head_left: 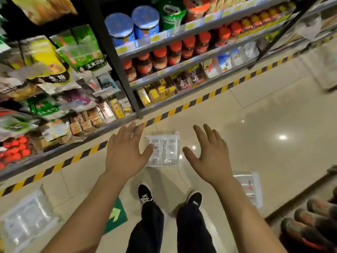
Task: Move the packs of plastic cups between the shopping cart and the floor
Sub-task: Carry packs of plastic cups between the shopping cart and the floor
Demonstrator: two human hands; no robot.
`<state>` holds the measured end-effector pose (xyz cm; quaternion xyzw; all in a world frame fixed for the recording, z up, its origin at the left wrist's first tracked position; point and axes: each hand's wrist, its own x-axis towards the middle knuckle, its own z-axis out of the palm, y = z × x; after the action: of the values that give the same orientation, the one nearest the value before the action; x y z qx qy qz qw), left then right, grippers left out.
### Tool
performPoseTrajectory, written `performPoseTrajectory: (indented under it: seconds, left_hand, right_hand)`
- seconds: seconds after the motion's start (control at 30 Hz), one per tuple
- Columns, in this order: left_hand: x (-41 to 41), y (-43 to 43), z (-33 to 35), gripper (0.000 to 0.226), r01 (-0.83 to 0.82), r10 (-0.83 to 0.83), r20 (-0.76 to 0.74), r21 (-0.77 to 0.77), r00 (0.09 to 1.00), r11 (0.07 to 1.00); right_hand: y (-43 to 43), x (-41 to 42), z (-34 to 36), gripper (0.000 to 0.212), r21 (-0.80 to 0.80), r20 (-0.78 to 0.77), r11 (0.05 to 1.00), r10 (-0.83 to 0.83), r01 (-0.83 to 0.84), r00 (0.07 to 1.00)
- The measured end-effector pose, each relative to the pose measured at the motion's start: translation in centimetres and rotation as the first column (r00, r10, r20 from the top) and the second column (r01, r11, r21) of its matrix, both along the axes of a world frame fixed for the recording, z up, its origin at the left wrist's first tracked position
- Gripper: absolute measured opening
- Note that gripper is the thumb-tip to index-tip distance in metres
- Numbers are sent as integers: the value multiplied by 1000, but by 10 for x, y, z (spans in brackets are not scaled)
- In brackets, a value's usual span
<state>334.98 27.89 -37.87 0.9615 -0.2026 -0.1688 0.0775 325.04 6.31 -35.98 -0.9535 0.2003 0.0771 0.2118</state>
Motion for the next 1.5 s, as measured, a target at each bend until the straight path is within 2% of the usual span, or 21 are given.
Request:
performPoseTrajectory:
  seconds: [0.23, 0.43, 0.63, 0.73, 0.8, 1.03, 1.17, 1.23, 1.4, 1.5]
  left_hand:
    - [20, -17, -175, 72, -137, 136, -39, -38, 990, 990]
    - [38, -36, -355, 78, -196, 198, -58, 44, 978, 980]
    - [39, -37, -520, 72, -220, 221, -64, 31, 973, 975]
    - [35, -36, -586, 66, -233, 234, -43, 27, 971, 972]
    - [34, -33, -623, 70, -249, 251, -68, 35, 966, 968]
    - [31, -29, -699, 63, -263, 259, -109, -23, 960, 964]
    - [28, -27, -718, 64, -299, 278, -133, -180, 951, 937]
    - [26, -26, -721, 64, -314, 289, -136, -233, 948, 920]
    - [27, -34, -711, 64, -332, 296, -163, -279, 941, 901]
    - [32, -50, -687, 63, -290, 270, -108, -285, 957, 914]
  right_hand:
    - [-25, 42, -181, 75, 111, -17, 992, -56, 58, 998]
    - [-43, 61, -378, 79, 157, -73, 985, -59, 70, 996]
    - [-50, 50, -550, 78, 173, -159, 984, -20, 48, 987]
    - [-50, 44, -619, 79, 156, -172, 986, -35, 63, 984]
    - [-52, 40, -654, 79, 132, -167, 990, -35, 58, 985]
    - [-48, 36, -733, 77, 157, -133, 984, -65, 85, 989]
    - [-36, 35, -751, 76, 183, -45, 976, -109, 115, 993]
    - [-35, 35, -754, 76, 204, -15, 971, -122, 122, 992]
    - [-42, 41, -737, 73, 398, 8, 905, -165, 148, 986]
    - [-54, 45, -711, 73, 410, 4, 892, -210, 189, 978]
